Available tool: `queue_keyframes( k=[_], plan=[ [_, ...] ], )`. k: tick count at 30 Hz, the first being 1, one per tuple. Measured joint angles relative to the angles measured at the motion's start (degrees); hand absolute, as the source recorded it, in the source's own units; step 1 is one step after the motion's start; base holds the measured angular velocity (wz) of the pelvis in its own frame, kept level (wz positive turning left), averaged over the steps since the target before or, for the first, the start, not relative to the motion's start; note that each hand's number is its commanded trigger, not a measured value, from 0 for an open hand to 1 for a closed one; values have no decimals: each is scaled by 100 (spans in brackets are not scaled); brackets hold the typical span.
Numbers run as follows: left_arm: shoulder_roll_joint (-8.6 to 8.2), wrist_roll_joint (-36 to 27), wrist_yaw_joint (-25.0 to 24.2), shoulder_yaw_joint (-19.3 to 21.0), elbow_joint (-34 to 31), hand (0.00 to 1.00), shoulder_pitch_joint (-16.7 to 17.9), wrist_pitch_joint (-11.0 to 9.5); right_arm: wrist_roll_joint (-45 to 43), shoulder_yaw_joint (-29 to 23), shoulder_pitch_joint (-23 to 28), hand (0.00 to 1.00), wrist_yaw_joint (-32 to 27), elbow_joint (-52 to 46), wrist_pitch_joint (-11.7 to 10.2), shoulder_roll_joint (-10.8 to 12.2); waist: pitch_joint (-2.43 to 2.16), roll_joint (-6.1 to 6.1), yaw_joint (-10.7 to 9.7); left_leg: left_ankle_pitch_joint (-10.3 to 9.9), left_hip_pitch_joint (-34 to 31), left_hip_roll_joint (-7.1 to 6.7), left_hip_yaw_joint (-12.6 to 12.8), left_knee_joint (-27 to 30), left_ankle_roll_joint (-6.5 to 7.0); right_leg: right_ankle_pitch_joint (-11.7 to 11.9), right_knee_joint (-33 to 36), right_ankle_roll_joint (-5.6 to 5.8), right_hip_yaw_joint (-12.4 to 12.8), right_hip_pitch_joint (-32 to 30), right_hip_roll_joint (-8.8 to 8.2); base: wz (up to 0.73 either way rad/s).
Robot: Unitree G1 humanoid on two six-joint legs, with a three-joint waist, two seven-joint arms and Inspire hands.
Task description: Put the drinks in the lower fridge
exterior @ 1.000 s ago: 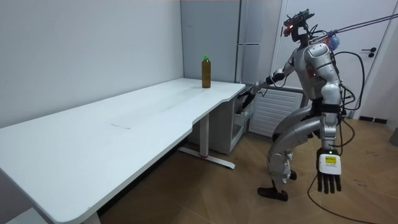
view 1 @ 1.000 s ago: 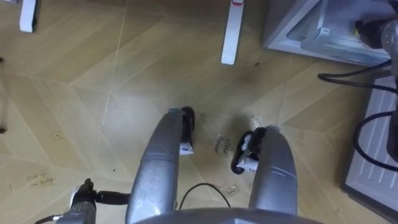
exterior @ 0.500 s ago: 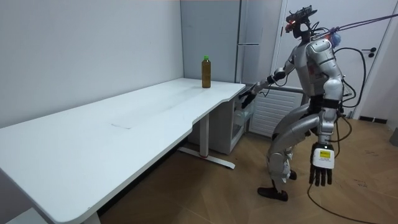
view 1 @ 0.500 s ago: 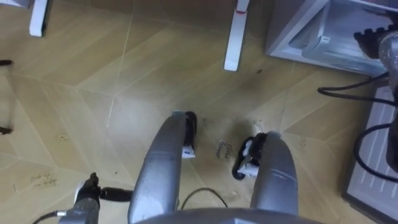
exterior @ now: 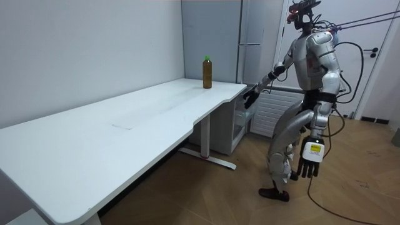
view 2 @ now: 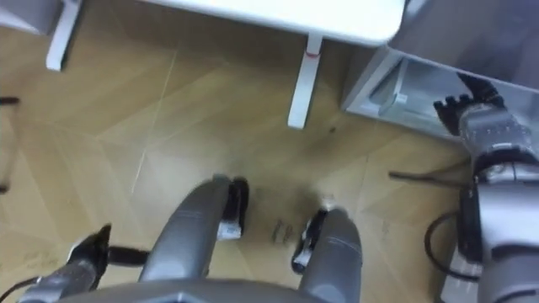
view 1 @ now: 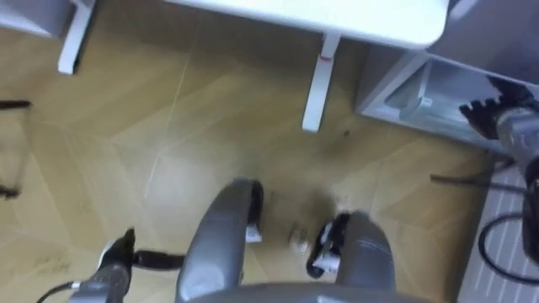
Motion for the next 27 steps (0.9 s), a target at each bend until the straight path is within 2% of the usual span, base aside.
queue_keyframes(
  k=[2, 6, 7, 8, 10, 12, 13, 15, 17, 18, 20, 23, 24, 27],
  plan=[
    [28, 37, -85, 51, 9, 0, 9, -16, -36, 0, 297, 0, 264, 40, 5, 0, 4, 5, 5, -21, 216, 34, -6, -64, 7, -18, -142, 23, -113, 305, 29, 17],
    [43, 53, -211, 108, 301, 0, 40, -67, -257, 1, 700, 0, 716, 67, 4, 1, 3, 10, -15, -33, 711, 31, 5, -368, 2, -6, -474, 86, -187, 789, 59, 0],
    [47, 141, -232, 130, 401, 0, 41, -73, -272, 0, 810, 0, 828, 66, 2, 2, 1, 6, -10, -32, 838, 33, 8, -456, -3, 22, -592, 114, -171, 914, 94, -10],
    [60, 281, -247, 167, 405, 0, 77, -70, -379, -2, 918, 0, 929, 43, -8, 4, -2, 8, -10, -37, 930, 43, 10, -511, -14, 74, -687, 85, -168, 1012, 127, -9],
    [57, 437, -251, 308, 401, 0, 187, -79, -445, -3, 1220, 0, 1080, -11, -67, 42, -11, 10, 9, -51, 1181, 91, 1, -637, -35, 152, -965, 101, -188, 1316, 229, -8],
    [62, 487, -229, 367, 395, 0, 336, -68, -462, -5, 1579, 0, 1127, -239, -69, 108, -79, -2, -25, -63, 1405, 124, -6, -776, -55, 210, -1229, 121, -223, 1594, 306, -6],
    [55, 511, -234, 367, 394, 0, 404, -63, -465, -6, 1759, 0, 1183, -367, -77, 131, -130, -2, -68, -66, 1524, 135, -5, -857, -61, 252, -1383, 130, -242, 1746, 337, 0],
    [22, 627, -237, 385, 409, 0, 447, -57, -561, -9, 1970, 0, 1318, -391, -164, 190, -143, 13, -128, -67, 1830, 138, 11, -1027, -64, 311, -1640, 152, -259, 2077, 384, -3],
    [-92, 759, -233, 585, 397, 0, 558, -75, -910, -12, 2317, 0, 1559, -421, -250, 286, -225, 78, -184, -70, 2232, 162, 23, -1267, -79, 444, -2109, 182, -296, 2556, 484, -5],
    [-116, 771, -230, 599, 401, 0, 582, -74, -1029, -10, 2452, 0, 1617, -449, -287, 321, -245, 96, -183, -67, 2355, 164, 23, -1365, -85, 484, -2254, 194, -304, 2695, 515, -5],
    [-195, 938, -230, 745, 410, 0, 780, -80, -1447, -11, 2900, 0, 1761, -462, -296, 564, -301, 24, -174, -32, 2840, 151, 88, -1771, -119, 635, -2755, 220, -312, 3192, 570, -11],
    [-365, 1082, -219, 1006, 407, 0, 962, -71, -2178, -11, 3323, 0, 1888, -390, -296, 877, -296, -20, -319, -28, 3190, 128, 115, -1966, -138, 688, -3080, 240, -347, 3578, 599, -3],
    [-414, 1170, -218, 1010, 407, 0, 995, -63, -2607, -5, 3444, 0, 1930, -385, -268, 1000, -284, -48, -358, -16, 3289, 115, 117, -2047, -158, 697, -3164, 244, -367, 3684, 603, 5],
    [-485, 1256, -196, 1007, 401, 0, 1038, -59, -3139, 21, 3626, 0, 2030, -255, -246, 1240, -257, -86, -452, -9, 3467, 115, 117, -2155, -182, 716, -3358, 235, -427, 3913, 627, 3]
  ],
)
